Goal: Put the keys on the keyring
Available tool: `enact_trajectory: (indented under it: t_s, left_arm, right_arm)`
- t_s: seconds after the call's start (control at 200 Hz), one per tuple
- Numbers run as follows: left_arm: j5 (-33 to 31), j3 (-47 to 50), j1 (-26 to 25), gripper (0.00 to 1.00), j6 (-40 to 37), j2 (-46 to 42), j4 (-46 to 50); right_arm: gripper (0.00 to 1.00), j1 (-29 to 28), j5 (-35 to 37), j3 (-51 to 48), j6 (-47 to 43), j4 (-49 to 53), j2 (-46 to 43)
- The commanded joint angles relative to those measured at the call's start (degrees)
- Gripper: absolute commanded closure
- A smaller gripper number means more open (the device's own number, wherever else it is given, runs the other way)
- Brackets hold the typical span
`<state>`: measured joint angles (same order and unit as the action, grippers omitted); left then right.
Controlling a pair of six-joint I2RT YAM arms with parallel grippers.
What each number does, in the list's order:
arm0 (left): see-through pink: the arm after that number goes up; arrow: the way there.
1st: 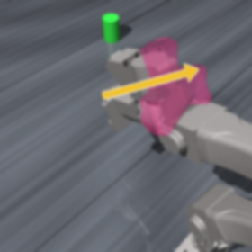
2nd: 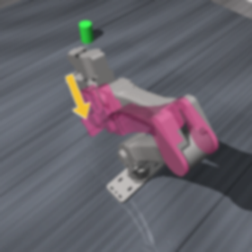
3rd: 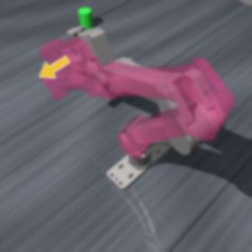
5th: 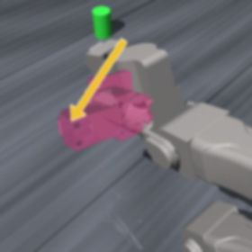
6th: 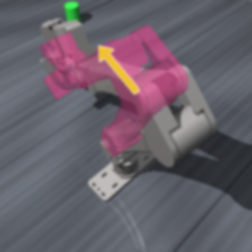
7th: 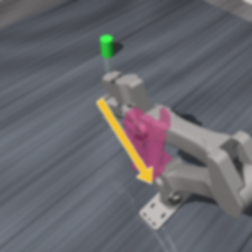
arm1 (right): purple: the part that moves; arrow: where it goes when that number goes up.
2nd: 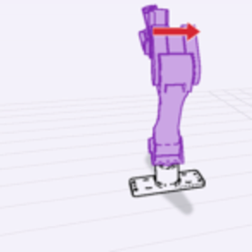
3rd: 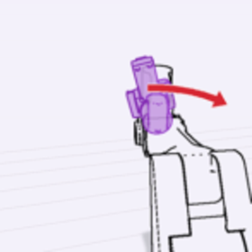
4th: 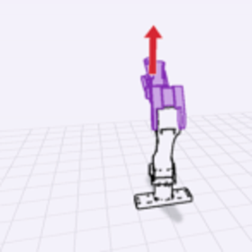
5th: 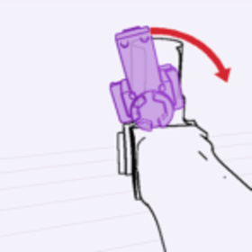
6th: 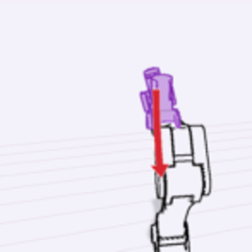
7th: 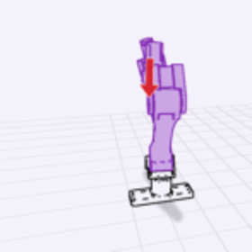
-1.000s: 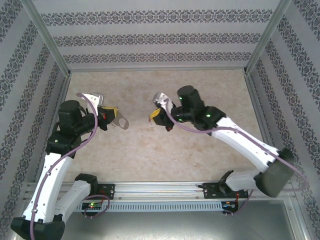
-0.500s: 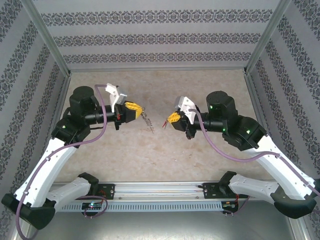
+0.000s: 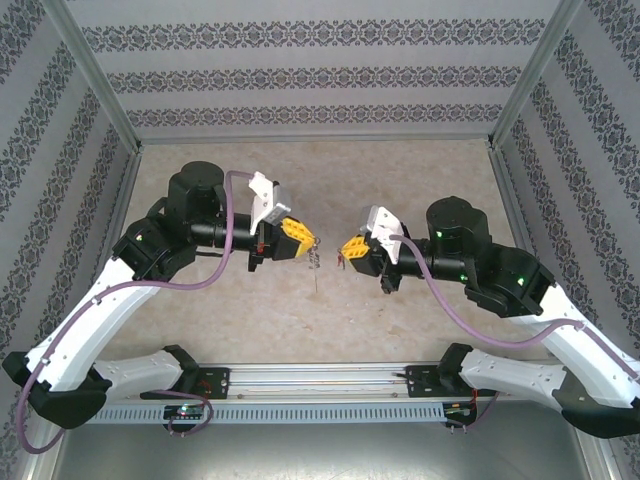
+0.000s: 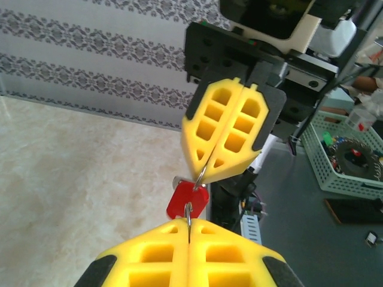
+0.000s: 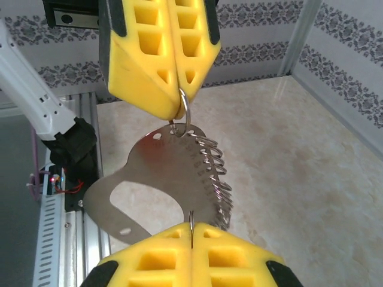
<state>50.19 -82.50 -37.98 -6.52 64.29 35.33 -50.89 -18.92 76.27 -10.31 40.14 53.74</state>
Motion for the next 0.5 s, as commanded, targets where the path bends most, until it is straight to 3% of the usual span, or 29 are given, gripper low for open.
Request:
enact_trajectory:
  t_s: [0.0,0.495]
  left_arm:
    - [-1.25,-2.65,-1.69,1.00,-3.70,0.17,4.86]
    - [-3.39,-4.69,-4.26,1.00,-5.96,2.64,6.86]
  right_arm:
    - [1.00,-0.61,-2.41,1.89,-0.47,-1.82,0.22]
    - [1.00,-1.40,-4.88,2.44,-0.39,-4.72,1.78]
